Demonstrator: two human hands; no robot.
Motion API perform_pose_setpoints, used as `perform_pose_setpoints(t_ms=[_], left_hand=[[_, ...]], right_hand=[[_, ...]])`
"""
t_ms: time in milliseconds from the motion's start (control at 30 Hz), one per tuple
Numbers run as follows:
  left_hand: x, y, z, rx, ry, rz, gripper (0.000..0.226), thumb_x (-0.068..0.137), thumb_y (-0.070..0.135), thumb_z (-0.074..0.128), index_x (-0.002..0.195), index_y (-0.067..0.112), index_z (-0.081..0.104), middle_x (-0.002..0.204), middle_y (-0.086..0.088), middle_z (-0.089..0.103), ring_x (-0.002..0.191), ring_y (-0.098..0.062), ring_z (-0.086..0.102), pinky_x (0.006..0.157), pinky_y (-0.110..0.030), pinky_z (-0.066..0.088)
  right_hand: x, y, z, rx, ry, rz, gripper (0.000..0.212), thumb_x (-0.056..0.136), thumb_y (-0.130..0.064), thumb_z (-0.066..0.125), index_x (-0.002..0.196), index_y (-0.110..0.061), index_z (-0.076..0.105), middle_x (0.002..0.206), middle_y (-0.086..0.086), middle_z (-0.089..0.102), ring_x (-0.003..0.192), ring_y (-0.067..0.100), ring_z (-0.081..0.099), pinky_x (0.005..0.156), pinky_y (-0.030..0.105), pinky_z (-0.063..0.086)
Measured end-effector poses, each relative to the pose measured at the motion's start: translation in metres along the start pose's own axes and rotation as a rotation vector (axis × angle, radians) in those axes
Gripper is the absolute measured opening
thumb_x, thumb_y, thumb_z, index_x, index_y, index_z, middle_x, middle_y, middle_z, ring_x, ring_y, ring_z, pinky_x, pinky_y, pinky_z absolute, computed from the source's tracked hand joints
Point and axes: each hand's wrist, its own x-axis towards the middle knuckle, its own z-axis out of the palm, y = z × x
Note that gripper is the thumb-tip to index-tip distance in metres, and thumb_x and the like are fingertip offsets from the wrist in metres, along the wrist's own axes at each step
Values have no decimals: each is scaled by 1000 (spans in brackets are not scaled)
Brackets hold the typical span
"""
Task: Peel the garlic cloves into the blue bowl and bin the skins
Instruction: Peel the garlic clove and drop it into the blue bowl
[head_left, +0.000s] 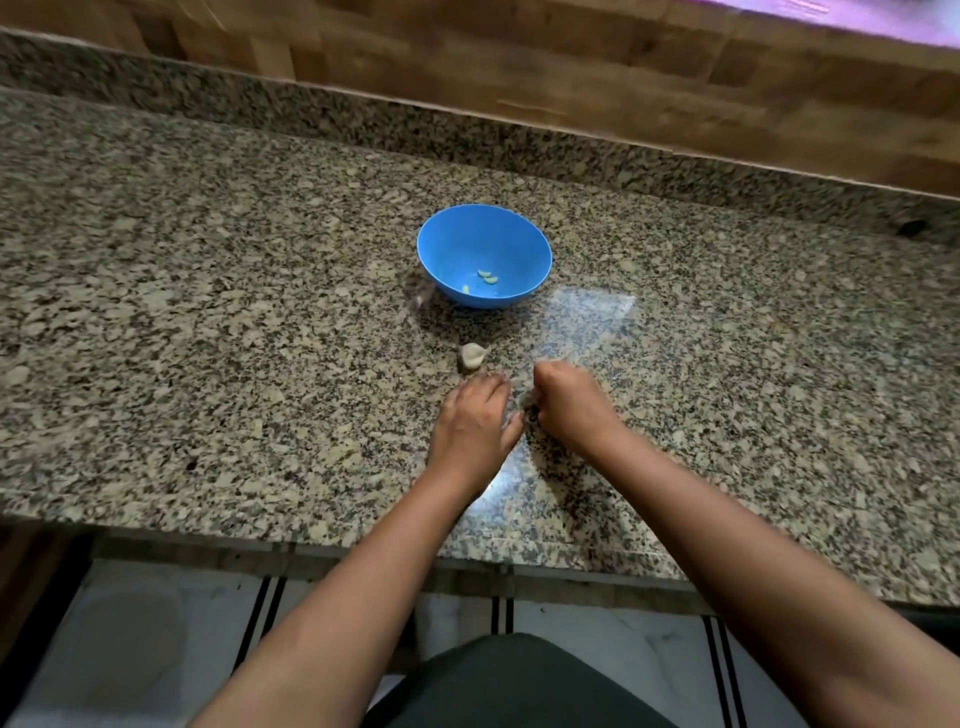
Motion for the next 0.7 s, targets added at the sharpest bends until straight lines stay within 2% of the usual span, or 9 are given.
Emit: perform_pose_setpoints(t_ms=[67, 167, 267, 333, 367, 433, 533, 633, 700], left_hand=[[-1, 2, -1, -5, 6, 0, 50, 99, 37, 39, 142, 14, 36, 148, -2, 37, 139, -16, 29, 114, -31, 15], [1, 4, -4, -116, 46, -41, 38, 98, 29, 44, 133, 15, 49, 138, 0, 48, 131, -16, 39, 109, -28, 24], [8, 10, -14, -465, 61, -167, 23, 95, 19, 53, 114, 12, 63, 116, -3, 61, 107, -14, 54, 87, -14, 39], [12, 13, -20, -621, 47, -246, 18, 92, 17, 58, 106, 12, 67, 108, -4, 65, 96, -12, 57, 73, -7, 39], [13, 14, -21, -588, 36, -232, 18, 91, 18, 59, 106, 11, 67, 108, -4, 65, 98, -13, 57, 76, -11, 41], [12, 12, -18, -382, -27, -129, 28, 92, 27, 57, 115, 13, 64, 121, -2, 61, 115, -17, 49, 97, -25, 38], [4, 9, -11, -91, -162, 18, 53, 95, 47, 40, 142, 22, 36, 151, 7, 31, 143, -14, 18, 116, -33, 9], [-1, 7, -5, 144, -250, 82, 66, 95, 58, 18, 150, 23, 7, 157, 8, 2, 145, -12, -6, 116, -36, -4], [-1, 8, -5, 197, -273, 82, 67, 95, 58, 13, 150, 22, 1, 157, 7, -4, 145, -13, -10, 118, -38, -5]], right_hand=[[0, 2, 3, 30, -8, 25, 23, 82, 6, 51, 75, -14, 43, 81, 5, 51, 73, 19, 44, 63, 26, 31], [-1, 6, 3, 355, 33, 262, 11, 82, 2, 57, 77, -8, 57, 81, 7, 62, 75, 21, 56, 67, 32, 47], [-12, 7, 4, 887, 53, 469, 7, 88, -7, 60, 89, -3, 65, 78, 9, 65, 67, 19, 58, 64, 31, 50], [-21, 10, 6, 1114, 75, 535, 9, 90, -7, 59, 91, 0, 64, 74, 10, 63, 61, 17, 56, 58, 29, 49], [-24, 11, 8, 1059, 99, 526, 9, 90, -9, 59, 90, -2, 65, 75, 10, 64, 62, 17, 58, 60, 30, 51], [-26, 16, 6, 732, 118, 439, 10, 89, -15, 61, 87, -6, 65, 79, 6, 66, 71, 18, 61, 68, 27, 52], [-19, 14, -7, 365, 33, 314, 7, 89, -13, 60, 85, -7, 61, 82, 1, 60, 76, 13, 55, 62, 13, 41], [-12, 11, -15, 274, -63, 318, 6, 89, -6, 58, 85, -6, 61, 90, 7, 63, 83, 19, 59, 75, 28, 52], [-9, 10, -18, 205, -85, 282, 12, 86, 3, 54, 80, -6, 59, 90, 11, 64, 84, 23, 60, 77, 34, 53]])
